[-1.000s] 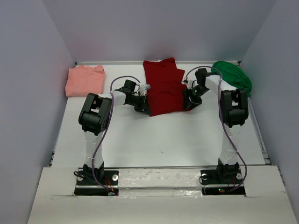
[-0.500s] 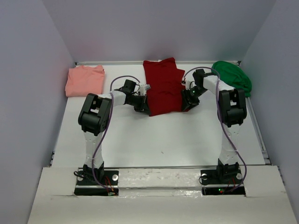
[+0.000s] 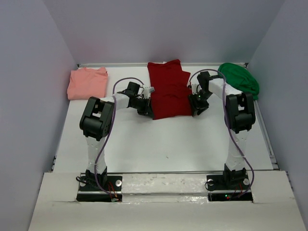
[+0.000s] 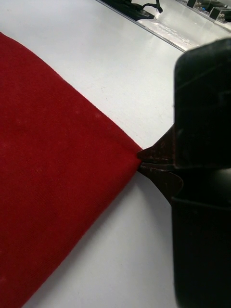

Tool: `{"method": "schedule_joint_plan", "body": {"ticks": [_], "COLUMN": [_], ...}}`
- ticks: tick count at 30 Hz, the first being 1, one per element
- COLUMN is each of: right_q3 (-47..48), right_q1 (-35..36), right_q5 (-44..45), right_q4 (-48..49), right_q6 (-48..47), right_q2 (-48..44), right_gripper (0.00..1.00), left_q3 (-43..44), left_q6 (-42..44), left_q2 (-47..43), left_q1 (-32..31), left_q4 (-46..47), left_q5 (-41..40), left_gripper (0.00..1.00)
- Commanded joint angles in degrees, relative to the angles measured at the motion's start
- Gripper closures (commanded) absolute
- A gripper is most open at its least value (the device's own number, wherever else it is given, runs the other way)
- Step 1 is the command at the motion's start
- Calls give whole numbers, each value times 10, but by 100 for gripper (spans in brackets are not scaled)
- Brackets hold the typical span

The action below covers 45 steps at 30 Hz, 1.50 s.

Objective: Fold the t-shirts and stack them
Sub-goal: Grab one side of the 2/3 rectangular tshirt with both arms

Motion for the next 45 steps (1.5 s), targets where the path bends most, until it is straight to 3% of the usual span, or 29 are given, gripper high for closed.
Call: {"method": "schedule_joint_plan", "body": {"ticks": [1,31,45], "right_q3": [-23,76,67], "right_q1": [-3,3,8], "right_q5": [85,2,-42], "right_q4": [6,-24,-28], "right_q6": [-20,-10,-12], "right_q2": [0,50,56], "right_gripper": [51,55,57], "left_q3": [-6,0,2], "left_q6": [11,12,12], "left_q2": [-40,-31,-29], "left_q1": [-2,-2,-2], "left_q4": [-14,-17,-17], "left_q5": [-3,9,9], "left_gripper": [100,100,100]}}
